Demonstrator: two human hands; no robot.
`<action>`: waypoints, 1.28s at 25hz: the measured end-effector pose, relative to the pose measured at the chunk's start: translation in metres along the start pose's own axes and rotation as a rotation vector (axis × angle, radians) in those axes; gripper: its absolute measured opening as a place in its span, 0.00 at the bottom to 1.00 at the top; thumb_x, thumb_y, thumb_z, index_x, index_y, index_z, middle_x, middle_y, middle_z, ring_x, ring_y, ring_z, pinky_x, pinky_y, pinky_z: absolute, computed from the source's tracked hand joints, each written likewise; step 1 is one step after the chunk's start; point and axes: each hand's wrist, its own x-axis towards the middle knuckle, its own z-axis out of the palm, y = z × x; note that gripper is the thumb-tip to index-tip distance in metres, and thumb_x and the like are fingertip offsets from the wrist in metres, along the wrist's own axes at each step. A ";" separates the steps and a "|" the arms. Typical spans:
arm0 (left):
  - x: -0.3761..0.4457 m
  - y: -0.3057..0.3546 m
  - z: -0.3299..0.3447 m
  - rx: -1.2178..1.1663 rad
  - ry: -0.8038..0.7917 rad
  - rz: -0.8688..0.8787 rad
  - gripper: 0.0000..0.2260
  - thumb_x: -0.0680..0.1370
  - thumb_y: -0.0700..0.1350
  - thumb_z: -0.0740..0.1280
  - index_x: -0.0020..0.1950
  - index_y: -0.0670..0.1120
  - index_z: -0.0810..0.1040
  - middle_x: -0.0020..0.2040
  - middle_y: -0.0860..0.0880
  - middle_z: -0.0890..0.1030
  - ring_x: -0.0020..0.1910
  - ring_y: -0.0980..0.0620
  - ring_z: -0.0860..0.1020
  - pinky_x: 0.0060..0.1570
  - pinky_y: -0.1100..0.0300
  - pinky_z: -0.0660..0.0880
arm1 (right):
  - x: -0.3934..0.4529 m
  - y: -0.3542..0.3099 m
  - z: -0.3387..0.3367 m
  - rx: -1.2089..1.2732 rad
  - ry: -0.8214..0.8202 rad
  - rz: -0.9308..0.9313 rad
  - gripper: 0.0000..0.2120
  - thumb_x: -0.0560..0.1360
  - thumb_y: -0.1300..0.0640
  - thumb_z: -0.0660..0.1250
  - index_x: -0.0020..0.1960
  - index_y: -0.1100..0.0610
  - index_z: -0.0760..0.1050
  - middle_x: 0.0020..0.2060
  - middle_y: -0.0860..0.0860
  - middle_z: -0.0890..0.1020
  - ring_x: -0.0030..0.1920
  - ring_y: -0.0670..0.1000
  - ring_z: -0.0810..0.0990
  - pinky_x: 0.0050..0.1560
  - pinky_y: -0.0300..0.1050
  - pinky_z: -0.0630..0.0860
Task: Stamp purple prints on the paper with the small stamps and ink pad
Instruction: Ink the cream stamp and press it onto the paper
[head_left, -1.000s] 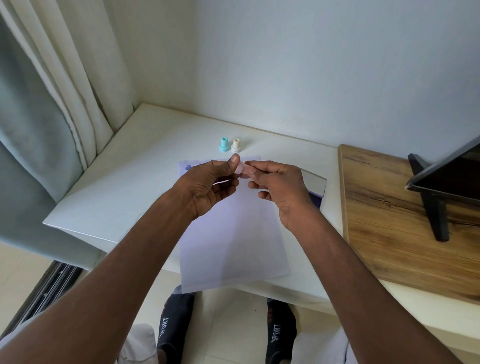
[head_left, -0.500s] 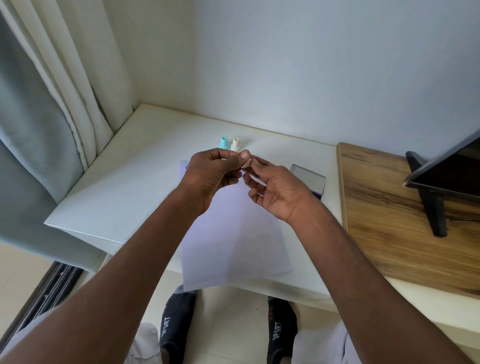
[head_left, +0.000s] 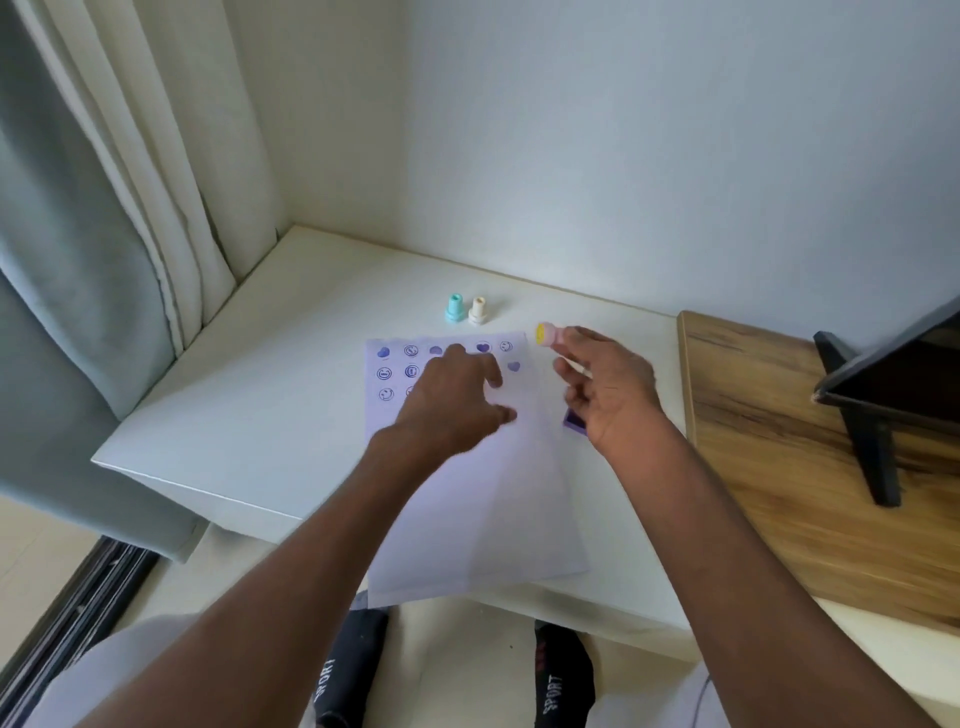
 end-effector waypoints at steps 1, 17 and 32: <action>0.000 0.000 0.002 0.103 -0.048 0.009 0.24 0.71 0.55 0.77 0.65 0.52 0.78 0.62 0.47 0.73 0.65 0.45 0.73 0.59 0.49 0.75 | 0.007 -0.002 0.000 -0.091 0.093 -0.133 0.08 0.71 0.61 0.78 0.50 0.56 0.84 0.44 0.50 0.88 0.37 0.48 0.85 0.30 0.38 0.71; 0.000 -0.001 0.011 0.355 -0.188 -0.018 0.40 0.70 0.59 0.78 0.76 0.49 0.64 0.71 0.44 0.63 0.70 0.40 0.65 0.62 0.42 0.74 | 0.091 -0.004 0.034 -1.111 0.150 -0.747 0.07 0.70 0.67 0.67 0.37 0.57 0.79 0.37 0.50 0.86 0.41 0.56 0.84 0.42 0.46 0.79; -0.005 -0.013 -0.015 0.331 -0.023 -0.185 0.32 0.74 0.51 0.74 0.74 0.45 0.66 0.69 0.43 0.66 0.68 0.40 0.69 0.61 0.46 0.68 | 0.059 -0.014 0.068 -1.174 -0.034 -0.872 0.10 0.75 0.57 0.74 0.56 0.54 0.84 0.51 0.51 0.87 0.52 0.53 0.85 0.57 0.48 0.79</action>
